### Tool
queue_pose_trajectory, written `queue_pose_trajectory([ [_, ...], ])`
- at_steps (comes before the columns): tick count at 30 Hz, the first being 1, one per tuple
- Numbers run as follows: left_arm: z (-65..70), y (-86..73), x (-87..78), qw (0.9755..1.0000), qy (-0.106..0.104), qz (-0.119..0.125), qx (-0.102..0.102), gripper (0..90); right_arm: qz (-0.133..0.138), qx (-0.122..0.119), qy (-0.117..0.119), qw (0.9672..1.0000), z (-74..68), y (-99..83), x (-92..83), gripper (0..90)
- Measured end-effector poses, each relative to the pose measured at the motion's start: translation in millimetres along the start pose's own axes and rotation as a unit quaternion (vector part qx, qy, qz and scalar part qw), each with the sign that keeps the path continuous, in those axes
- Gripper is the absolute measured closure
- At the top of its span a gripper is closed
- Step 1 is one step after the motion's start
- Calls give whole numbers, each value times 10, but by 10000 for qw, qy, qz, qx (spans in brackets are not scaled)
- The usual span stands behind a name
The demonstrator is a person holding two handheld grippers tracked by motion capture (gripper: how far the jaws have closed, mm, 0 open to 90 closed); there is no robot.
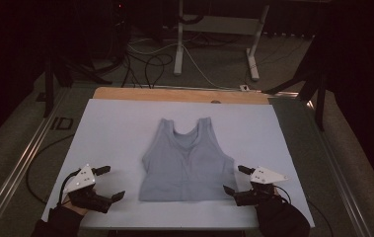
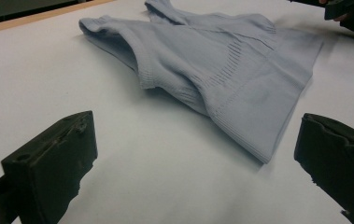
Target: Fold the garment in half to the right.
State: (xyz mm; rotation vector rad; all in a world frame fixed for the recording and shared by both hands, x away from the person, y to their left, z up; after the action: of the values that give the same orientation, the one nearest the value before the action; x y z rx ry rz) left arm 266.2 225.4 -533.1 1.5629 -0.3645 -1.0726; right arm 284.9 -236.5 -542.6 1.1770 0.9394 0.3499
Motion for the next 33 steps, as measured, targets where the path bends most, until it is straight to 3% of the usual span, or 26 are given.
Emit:
queue_pose_trajectory([
  [8, 0, 4, 9, 10000, -26, 40, -17, 5, -18, -68, -34, 10000, -10, -5, 2, 88],
  [21, 5, 20, 29, 10000, -74, 22, 30, 5, 1, 143, 48, 9999, 20, 11, -8, 88],
  [25, -4, 63, 33, 9999, -126, 59, 7, 5, -21, 73, 1, 10000, 12, 9, -4, 88],
  [28, 25, 114, 41, 9998, -174, 53, 86, 5, 67, 48, -59, 9999, -14, 72, -35, 88],
  [33, 47, 160, 55, 9996, -265, 78, 41, 5, 212, 50, -80, 9997, -55, 161, -60, 88],
])
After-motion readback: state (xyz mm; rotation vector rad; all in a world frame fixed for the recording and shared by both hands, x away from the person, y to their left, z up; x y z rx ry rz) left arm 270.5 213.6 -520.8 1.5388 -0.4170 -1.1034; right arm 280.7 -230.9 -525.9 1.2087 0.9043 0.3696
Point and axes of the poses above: each handheld gripper's, and its own axes: x roughly forward along the jaws, y roughly out of its top, z roughly to its right, the point moved 4 cm from there along x, roughly forward along the jaws, and after that the axes turned 3 degrees about -x, right-handed, at the moved point
